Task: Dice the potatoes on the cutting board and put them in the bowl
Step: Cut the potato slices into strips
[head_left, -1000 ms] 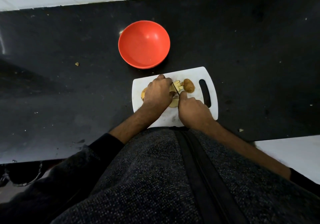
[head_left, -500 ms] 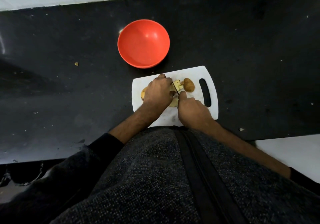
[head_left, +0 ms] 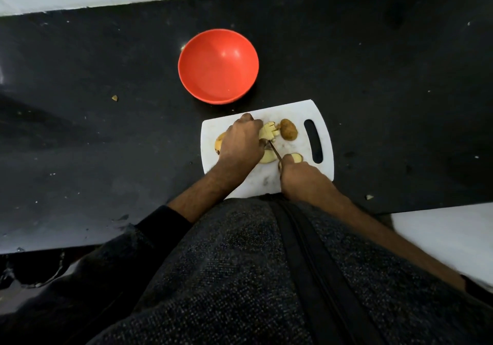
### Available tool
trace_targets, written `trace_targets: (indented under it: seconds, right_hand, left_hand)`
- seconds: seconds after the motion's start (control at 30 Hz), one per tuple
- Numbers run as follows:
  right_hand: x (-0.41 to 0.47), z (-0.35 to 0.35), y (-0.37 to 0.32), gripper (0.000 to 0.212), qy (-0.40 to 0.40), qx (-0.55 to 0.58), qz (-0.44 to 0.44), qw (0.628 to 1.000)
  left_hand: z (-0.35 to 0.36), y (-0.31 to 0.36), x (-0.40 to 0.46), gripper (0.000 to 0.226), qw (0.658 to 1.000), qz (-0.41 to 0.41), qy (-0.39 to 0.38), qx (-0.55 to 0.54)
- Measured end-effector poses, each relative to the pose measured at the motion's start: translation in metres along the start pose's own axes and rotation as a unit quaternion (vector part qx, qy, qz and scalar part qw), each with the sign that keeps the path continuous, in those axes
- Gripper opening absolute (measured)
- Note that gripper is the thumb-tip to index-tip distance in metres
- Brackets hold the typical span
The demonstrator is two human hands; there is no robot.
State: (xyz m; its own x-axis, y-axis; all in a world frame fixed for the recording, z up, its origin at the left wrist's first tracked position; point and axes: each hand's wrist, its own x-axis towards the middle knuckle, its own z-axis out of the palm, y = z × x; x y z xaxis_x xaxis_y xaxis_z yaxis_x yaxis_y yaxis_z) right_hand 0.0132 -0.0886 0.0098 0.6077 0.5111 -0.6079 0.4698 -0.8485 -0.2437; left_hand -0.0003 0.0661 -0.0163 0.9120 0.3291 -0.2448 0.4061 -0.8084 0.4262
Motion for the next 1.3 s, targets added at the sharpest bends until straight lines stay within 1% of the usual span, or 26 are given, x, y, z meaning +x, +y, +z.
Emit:
trace_targets:
  seconds: [0.03,0.13,0.2,0.3,0.4,0.5,0.63,0.73,0.9,1.13,1.3]
  right_hand:
    - [-0.003,0.000,0.001,0.035,0.004,-0.008,-0.004,1.000]
    - [-0.008,-0.004,0.002,0.045,0.004,-0.053,-0.015,0.998]
    - [-0.010,-0.009,0.001,0.036,0.014,-0.044,-0.024,0.999]
    - [-0.009,-0.021,-0.003,0.031,0.056,0.014,-0.019,0.998]
    - [-0.006,-0.028,-0.009,0.030,0.096,0.010,-0.020,0.995]
    - [0.001,-0.026,-0.015,0.030,0.108,0.002,-0.031,0.994]
    - [0.008,-0.021,-0.016,0.034,0.094,-0.005,-0.030,0.995]
    - [0.010,-0.018,-0.017,0.035,0.085,-0.003,-0.031,0.996]
    - [0.013,-0.015,-0.020,0.039,0.072,-0.001,-0.029,0.997]
    - [0.018,-0.016,-0.023,0.031,0.067,0.011,-0.032,0.997]
    - [0.028,-0.016,-0.022,0.029,0.043,0.057,-0.023,0.997]
  left_hand:
    - [0.000,0.001,-0.001,0.033,1.000,0.001,0.000,-0.001]
    - [-0.002,0.002,-0.003,0.028,1.000,0.005,0.001,-0.006]
    - [-0.004,0.002,-0.004,0.025,1.000,0.001,0.001,-0.011]
    - [-0.007,-0.001,-0.005,0.024,1.000,-0.008,0.002,-0.016]
    - [-0.007,-0.002,-0.004,0.026,1.000,-0.005,0.001,-0.010]
    - [-0.006,-0.001,-0.004,0.029,1.000,-0.007,0.002,-0.019]
    - [-0.002,-0.007,-0.002,0.028,0.999,-0.021,0.022,-0.009]
    - [-0.001,-0.008,-0.001,0.022,1.000,-0.010,0.025,-0.002]
    - [0.001,-0.009,0.003,0.019,1.000,0.000,0.026,0.008]
    - [0.005,-0.010,0.005,0.010,0.999,0.005,0.027,0.019]
    - [0.009,-0.013,0.005,0.004,0.999,0.005,0.034,0.016]
